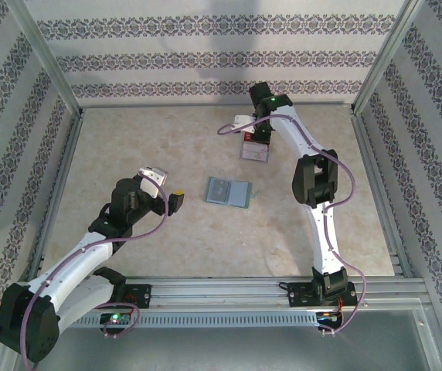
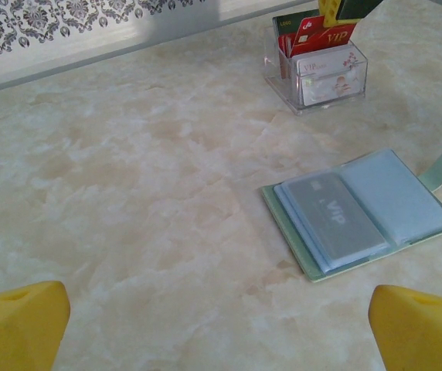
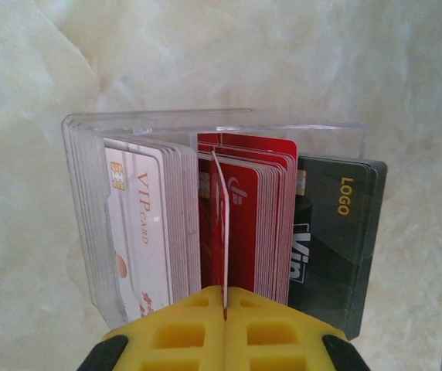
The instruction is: Take the credit cards out of the card holder
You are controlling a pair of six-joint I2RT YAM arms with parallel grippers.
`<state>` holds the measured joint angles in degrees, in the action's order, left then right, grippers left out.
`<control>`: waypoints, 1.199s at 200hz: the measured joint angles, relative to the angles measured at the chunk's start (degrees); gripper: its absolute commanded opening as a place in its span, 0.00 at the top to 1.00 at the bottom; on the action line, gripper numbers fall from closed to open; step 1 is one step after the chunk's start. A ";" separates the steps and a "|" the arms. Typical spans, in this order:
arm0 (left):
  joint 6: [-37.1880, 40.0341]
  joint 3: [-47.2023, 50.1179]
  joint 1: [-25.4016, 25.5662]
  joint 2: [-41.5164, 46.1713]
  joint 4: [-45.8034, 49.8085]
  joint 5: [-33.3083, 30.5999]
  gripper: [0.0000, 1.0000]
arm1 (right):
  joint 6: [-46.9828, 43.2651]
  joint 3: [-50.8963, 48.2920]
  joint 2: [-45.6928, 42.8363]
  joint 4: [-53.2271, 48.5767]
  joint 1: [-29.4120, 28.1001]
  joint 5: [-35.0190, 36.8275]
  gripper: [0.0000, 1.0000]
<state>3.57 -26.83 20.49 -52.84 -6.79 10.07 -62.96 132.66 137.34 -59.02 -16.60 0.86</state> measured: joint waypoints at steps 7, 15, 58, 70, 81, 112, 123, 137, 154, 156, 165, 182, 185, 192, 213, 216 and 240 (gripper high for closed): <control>0.00 0.00 0.00 0.00 0.00 0.00 0.00 | 0.04 0.17 0.15 -0.11 0.00 0.02 0.96; 0.00 -0.02 0.00 0.00 0.00 0.00 0.00 | 0.15 0.52 0.39 -0.39 0.00 0.09 0.94; 0.00 -0.11 0.00 0.00 0.00 0.17 0.00 | 0.90 1.88 1.22 -0.33 0.02 1.70 0.81; 0.00 -0.11 0.00 0.00 0.00 0.20 0.00 | 1.09 2.29 1.60 -0.26 0.07 2.58 0.77; 0.00 -0.11 0.00 0.00 0.00 0.20 0.00 | 1.14 2.47 1.88 -0.09 0.15 3.02 0.75; -0.02 -0.11 0.00 0.00 0.02 0.20 0.00 | 1.49 2.54 2.12 -0.09 0.37 3.65 0.71; -0.04 -0.11 0.00 0.00 0.02 0.17 0.00 | 1.73 2.60 2.12 -0.07 0.37 3.65 0.68; -0.28 -0.44 0.00 -0.07 0.31 0.17 0.00 | 2.21 2.62 2.12 -0.09 0.37 3.63 0.66; -0.90 -1.03 0.00 -0.48 0.39 0.17 0.00 | 3.10 2.60 2.03 -0.09 0.37 3.63 0.63; -0.90 -1.07 0.00 -0.52 0.39 0.17 0.00 | 3.19 2.60 2.01 -0.11 0.37 3.63 0.62; -1.29 -1.40 0.00 -0.96 0.39 0.15 0.00 | 4.17 2.60 1.73 -0.13 0.37 3.61 0.58; -2.34 -1.79 0.00 -1.88 0.42 0.15 0.00 | 5.70 2.49 0.48 -0.13 0.33 3.65 0.49; -2.60 -1.84 0.00 -2.08 0.42 0.15 0.00 | 6.64 2.45 0.02 -0.17 0.33 3.67 0.48; -3.21 -1.97 0.00 -2.64 0.46 0.13 0.00 | 7.85 2.34 -0.94 -0.20 0.33 3.85 0.45; -5.64 -3.43 0.00 -5.18 1.18 0.09 0.00 | 12.44 2.03 -4.90 -0.11 0.33 4.17 0.39; -6.08 -3.82 0.00 -5.68 1.38 -0.02 0.00 | 12.96 1.88 -5.70 -0.09 0.33 4.17 0.39; -10.51 -7.54 -0.35 -9.86 3.58 -0.09 0.00 | 19.96 -0.94 -12.61 0.33 0.15 4.07 0.36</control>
<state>-6.94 -34.37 20.14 -62.70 -3.20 9.98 -43.00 131.72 124.73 -58.70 -16.45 4.93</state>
